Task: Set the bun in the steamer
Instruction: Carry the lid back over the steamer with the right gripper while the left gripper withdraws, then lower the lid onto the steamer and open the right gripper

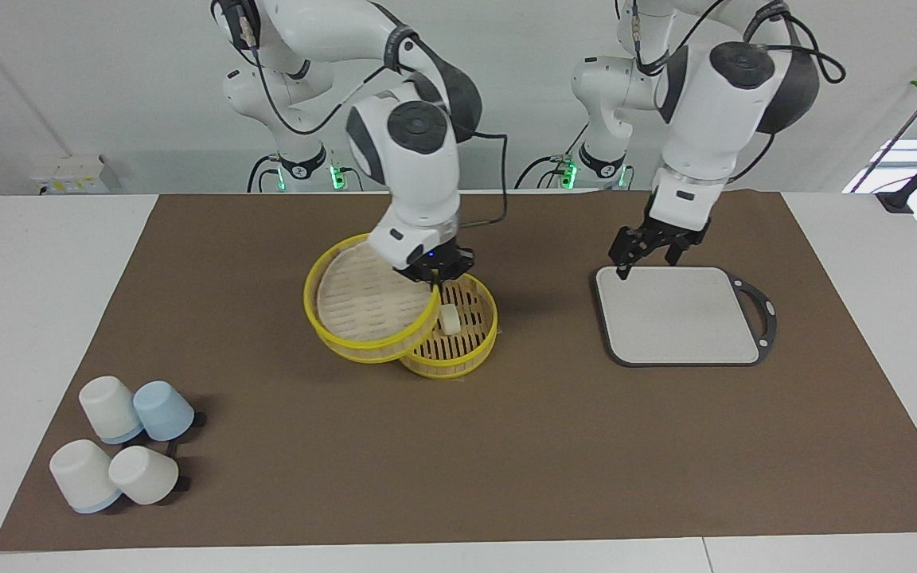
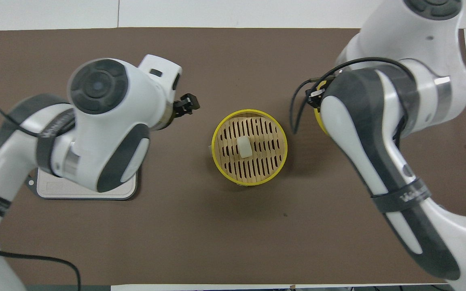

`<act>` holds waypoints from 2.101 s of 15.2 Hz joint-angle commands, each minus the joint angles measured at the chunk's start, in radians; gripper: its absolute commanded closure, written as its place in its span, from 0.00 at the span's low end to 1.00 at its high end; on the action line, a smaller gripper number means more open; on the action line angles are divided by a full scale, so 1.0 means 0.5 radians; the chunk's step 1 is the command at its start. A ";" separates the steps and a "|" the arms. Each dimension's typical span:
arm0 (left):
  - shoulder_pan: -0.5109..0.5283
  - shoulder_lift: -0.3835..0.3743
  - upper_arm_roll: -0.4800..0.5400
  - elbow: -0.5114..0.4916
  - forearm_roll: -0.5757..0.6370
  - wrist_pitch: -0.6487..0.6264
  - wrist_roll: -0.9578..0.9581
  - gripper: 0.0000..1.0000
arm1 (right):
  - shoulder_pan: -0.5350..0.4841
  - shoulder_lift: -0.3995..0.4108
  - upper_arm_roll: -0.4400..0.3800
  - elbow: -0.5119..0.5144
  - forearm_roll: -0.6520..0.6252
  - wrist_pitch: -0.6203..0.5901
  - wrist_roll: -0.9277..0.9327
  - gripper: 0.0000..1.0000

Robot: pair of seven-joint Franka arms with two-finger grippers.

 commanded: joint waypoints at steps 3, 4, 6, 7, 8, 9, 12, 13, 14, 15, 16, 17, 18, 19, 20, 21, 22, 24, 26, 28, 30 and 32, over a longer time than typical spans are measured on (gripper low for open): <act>0.238 -0.189 -0.019 -0.034 -0.004 -0.266 0.557 0.00 | 0.115 0.262 -0.008 0.229 -0.150 0.132 0.112 1.00; 0.257 -0.216 -0.019 -0.034 -0.004 -0.300 0.606 0.00 | 0.137 0.226 -0.011 0.158 -0.150 0.162 0.122 1.00; 0.266 -0.259 -0.016 -0.040 -0.007 -0.343 0.613 0.00 | 0.155 0.204 -0.008 0.105 -0.144 0.196 0.167 1.00; 0.266 -0.265 -0.010 -0.040 -0.007 -0.377 0.616 0.00 | 0.161 0.195 -0.008 0.081 -0.144 0.205 0.213 1.00; 0.266 -0.266 -0.004 -0.037 -0.007 -0.398 0.610 0.00 | 0.161 0.183 -0.008 0.062 -0.141 0.209 0.253 1.00; 0.257 -0.266 -0.004 -0.034 -0.007 -0.408 0.607 0.00 | 0.164 0.180 -0.005 0.056 -0.141 0.206 0.269 1.00; 0.263 -0.269 -0.013 -0.037 -0.013 -0.432 0.607 0.00 | 0.164 0.146 -0.001 -0.032 -0.138 0.269 0.278 1.00; 0.266 -0.266 -0.019 -0.034 -0.025 -0.438 0.607 0.00 | 0.167 0.131 0.002 -0.075 -0.135 0.325 0.305 1.00; 0.266 -0.263 -0.016 -0.034 -0.043 -0.442 0.607 0.00 | 0.183 0.118 0.002 -0.112 -0.132 0.362 0.321 1.00; 0.266 -0.259 -0.016 -0.037 -0.053 -0.439 0.607 0.00 | 0.186 0.115 0.002 -0.128 -0.132 0.377 0.324 1.00; 0.266 -0.247 -0.013 -0.034 -0.065 -0.432 0.601 0.00 | 0.186 0.115 0.002 -0.128 -0.132 0.374 0.324 1.00; 0.266 -0.241 -0.007 -0.031 -0.080 -0.429 0.601 0.00 | 0.186 0.112 0.002 -0.128 -0.132 0.368 0.327 1.00; 0.266 -0.232 -0.007 -0.028 -0.093 -0.423 0.598 0.00 | 0.186 0.106 0.002 -0.140 -0.132 0.368 0.330 1.00; 0.266 -0.204 -0.004 -0.013 -0.096 -0.423 0.598 0.00 | 0.186 0.103 0.002 -0.149 -0.132 0.368 0.355 1.00; 0.266 -0.186 -0.013 0.027 -0.096 -0.426 0.598 0.00 | 0.189 0.100 0.002 -0.155 -0.132 0.365 0.385 1.00; 0.269 -0.183 -0.016 0.046 -0.096 -0.429 0.598 0.00 | 0.192 0.097 0.002 -0.159 -0.132 0.359 0.398 1.00; 0.269 -0.183 -0.019 0.046 -0.093 -0.429 0.601 0.00 | 0.198 0.091 0.002 -0.162 -0.132 0.353 0.398 1.00; 0.269 -0.189 -0.022 0.046 -0.090 -0.426 0.610 0.00 | 0.201 0.081 0.002 -0.195 -0.132 0.371 0.398 1.00; 0.273 -0.192 -0.022 0.049 -0.090 -0.429 0.610 0.00 | 0.201 0.078 0.002 -0.202 -0.132 0.377 0.398 1.00; 0.270 -0.201 -0.019 0.049 -0.090 -0.432 0.613 0.00 | 0.201 0.078 0.002 -0.205 -0.132 0.380 0.395 1.00; 0.269 -0.207 -0.019 0.055 -0.087 -0.435 0.610 0.00 | 0.201 0.066 0.002 -0.229 -0.132 0.380 0.395 1.00; 0.269 -0.207 -0.016 0.070 -0.087 -0.439 0.613 0.00 | 0.204 0.042 0.002 -0.296 -0.135 0.417 0.398 1.00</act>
